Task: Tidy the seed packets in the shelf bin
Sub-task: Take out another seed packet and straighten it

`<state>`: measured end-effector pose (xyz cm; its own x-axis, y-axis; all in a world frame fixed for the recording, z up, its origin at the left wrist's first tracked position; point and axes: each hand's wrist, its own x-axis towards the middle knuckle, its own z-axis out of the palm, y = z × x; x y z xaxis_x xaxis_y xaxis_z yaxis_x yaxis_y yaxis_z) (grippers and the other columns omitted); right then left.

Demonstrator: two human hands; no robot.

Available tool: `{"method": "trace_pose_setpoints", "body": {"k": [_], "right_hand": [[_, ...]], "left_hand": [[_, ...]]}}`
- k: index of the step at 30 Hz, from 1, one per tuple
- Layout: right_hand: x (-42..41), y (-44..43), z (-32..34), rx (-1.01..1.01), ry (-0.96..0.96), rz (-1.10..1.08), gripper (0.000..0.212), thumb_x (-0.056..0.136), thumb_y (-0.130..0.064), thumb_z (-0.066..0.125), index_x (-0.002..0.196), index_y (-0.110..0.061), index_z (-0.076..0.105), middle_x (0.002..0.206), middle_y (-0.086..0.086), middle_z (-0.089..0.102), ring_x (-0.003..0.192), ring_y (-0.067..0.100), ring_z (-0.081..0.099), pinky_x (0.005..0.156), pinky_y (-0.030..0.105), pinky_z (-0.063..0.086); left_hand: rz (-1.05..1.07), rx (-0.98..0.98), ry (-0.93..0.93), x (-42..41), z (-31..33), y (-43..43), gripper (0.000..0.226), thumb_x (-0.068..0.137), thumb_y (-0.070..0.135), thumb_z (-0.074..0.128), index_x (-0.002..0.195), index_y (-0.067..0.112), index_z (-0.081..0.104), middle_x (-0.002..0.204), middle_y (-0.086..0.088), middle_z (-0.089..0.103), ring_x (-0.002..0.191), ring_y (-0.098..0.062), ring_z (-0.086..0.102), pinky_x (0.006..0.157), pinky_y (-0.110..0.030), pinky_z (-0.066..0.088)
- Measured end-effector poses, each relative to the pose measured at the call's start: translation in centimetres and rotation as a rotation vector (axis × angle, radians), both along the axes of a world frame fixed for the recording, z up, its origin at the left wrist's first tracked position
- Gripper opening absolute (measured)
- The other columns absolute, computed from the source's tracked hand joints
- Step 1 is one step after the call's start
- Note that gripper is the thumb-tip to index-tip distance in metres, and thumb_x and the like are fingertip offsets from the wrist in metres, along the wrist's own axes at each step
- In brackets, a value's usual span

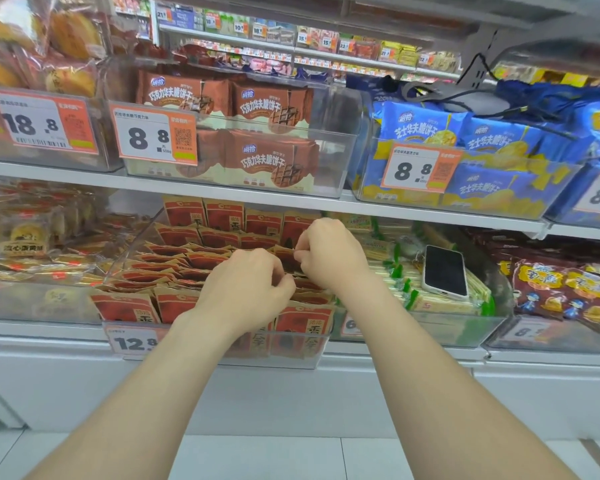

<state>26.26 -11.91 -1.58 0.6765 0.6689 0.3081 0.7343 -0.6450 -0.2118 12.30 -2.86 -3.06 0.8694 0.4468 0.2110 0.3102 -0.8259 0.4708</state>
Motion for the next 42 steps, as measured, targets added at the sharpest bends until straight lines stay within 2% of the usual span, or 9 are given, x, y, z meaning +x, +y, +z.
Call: {"method": "trace_pose_setpoints", "body": {"k": [5,11,19,22,25,27,35,39,42], "right_hand": [[-1.8,-3.6,0.1,0.123,-0.291,0.131,0.020,0.107,-0.026,0.059,0.113,-0.021,0.078,0.105,0.001,0.075,0.095,0.028,0.071,0.074,0.039,0.058],[-3.3,-6.4,2.1,0.676,-0.643,0.188,0.016,0.108,-0.016,0.062,0.109,-0.009,0.076,0.093,0.005,0.066,0.077,0.026,0.065,0.059,0.037,0.053],[-6.7,-8.3,4.9,0.950,-0.371,0.214,0.013,0.102,-0.006,0.065,0.103,-0.007,0.077,0.090,0.002,0.072,0.081,0.015,0.064,0.075,0.027,0.050],[-7.7,-8.2,4.9,0.988,-0.046,0.131,0.019,0.104,-0.021,0.063,0.094,-0.016,0.078,0.072,-0.006,0.071,0.067,0.011,0.063,0.068,0.035,0.052],[-8.0,-8.5,4.8,0.970,0.447,0.171,0.035,0.104,-0.036,0.057,0.092,-0.012,0.079,0.076,0.016,0.073,0.066,0.034,0.066,0.059,0.045,0.057],[-7.9,-9.2,4.6,0.858,0.640,0.222,0.031,0.106,-0.031,0.058,0.097,-0.013,0.082,0.082,0.020,0.076,0.065,0.027,0.068,0.053,0.039,0.056],[-10.7,-10.0,3.3,0.773,0.862,0.104,0.024,0.107,-0.020,0.063,0.097,-0.004,0.077,0.080,0.014,0.080,0.064,0.026,0.077,0.051,0.031,0.059],[-11.1,-9.2,2.4,0.747,0.681,0.048,0.023,0.105,-0.024,0.057,0.089,-0.008,0.063,0.076,0.018,0.072,0.064,0.034,0.069,0.056,0.044,0.060],[-11.2,-8.7,2.0,0.687,0.509,0.067,0.028,0.106,-0.021,0.053,0.079,-0.016,0.051,0.067,-0.002,0.056,0.066,0.018,0.052,0.063,0.038,0.044]], "left_hand": [[0.041,-0.091,-0.136,-0.1,0.6,0.0,0.015,0.101,0.026,0.060,0.101,0.026,0.075,0.091,0.010,0.072,0.089,-0.015,0.070,0.081,-0.038,0.061],[0.020,-0.124,-0.495,-0.4,2.1,-2.0,0.010,0.110,0.022,0.052,0.117,0.021,0.059,0.111,0.007,0.066,0.103,-0.014,0.063,0.091,-0.040,0.055],[-0.108,-0.312,-0.643,-1.6,3.9,-5.2,0.028,0.116,0.040,0.041,0.122,0.027,0.066,0.105,0.015,0.073,0.097,-0.003,0.068,0.086,-0.037,0.054],[-0.099,-0.485,-0.624,-1.4,3.9,-6.5,0.026,0.116,0.031,0.045,0.114,0.023,0.069,0.098,0.009,0.075,0.088,-0.004,0.070,0.078,-0.032,0.051],[0.044,-0.853,-0.594,-1.5,3.5,-7.3,0.014,0.115,0.028,0.048,0.123,0.022,0.057,0.101,-0.002,0.076,0.080,-0.006,0.073,0.071,-0.029,0.054],[0.136,-0.997,-0.583,-1.8,3.3,-7.1,0.012,0.114,0.027,0.050,0.125,0.022,0.053,0.103,-0.007,0.075,0.078,-0.011,0.072,0.066,-0.028,0.054],[-0.022,-1.097,-0.327,-3.8,2.9,-6.9,0.073,0.088,0.084,0.060,0.124,0.020,0.067,0.109,-0.011,0.079,0.101,-0.027,0.079,0.100,-0.060,0.060],[-0.038,-1.042,-0.334,-4.6,2.6,-8.2,0.040,0.109,0.060,0.048,0.122,0.023,0.057,0.108,-0.007,0.076,0.098,-0.021,0.075,0.095,-0.050,0.062],[-0.062,-1.048,-0.386,-4.9,2.6,-8.6,0.031,0.115,0.049,0.039,0.119,0.025,0.059,0.109,-0.009,0.074,0.101,-0.025,0.075,0.090,-0.052,0.062]]}}
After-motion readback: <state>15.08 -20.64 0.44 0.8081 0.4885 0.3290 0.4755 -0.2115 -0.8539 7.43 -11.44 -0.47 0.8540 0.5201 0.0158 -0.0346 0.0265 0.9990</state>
